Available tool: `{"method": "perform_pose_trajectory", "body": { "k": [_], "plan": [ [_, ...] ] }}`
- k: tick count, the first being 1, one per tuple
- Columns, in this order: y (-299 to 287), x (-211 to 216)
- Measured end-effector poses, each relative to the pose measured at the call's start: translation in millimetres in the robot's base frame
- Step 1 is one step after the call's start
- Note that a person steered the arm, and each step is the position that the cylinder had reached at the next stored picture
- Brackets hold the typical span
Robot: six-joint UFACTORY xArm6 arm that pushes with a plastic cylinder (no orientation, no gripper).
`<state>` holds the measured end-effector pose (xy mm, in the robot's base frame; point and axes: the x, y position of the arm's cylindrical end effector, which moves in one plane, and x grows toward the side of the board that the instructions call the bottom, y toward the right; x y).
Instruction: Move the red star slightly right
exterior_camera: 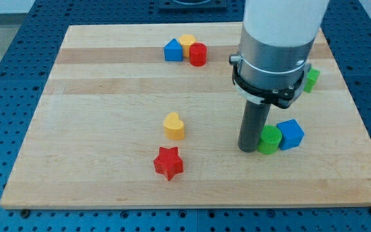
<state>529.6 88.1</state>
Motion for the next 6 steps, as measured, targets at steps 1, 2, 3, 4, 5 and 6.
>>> {"method": "perform_pose_trajectory", "body": {
  "k": [1, 2, 3, 4, 5, 6],
  "plan": [
    [13, 9],
    [53, 44],
    [44, 45],
    [-3, 45],
    [-61, 63],
    [-121, 89]
  ]
}}
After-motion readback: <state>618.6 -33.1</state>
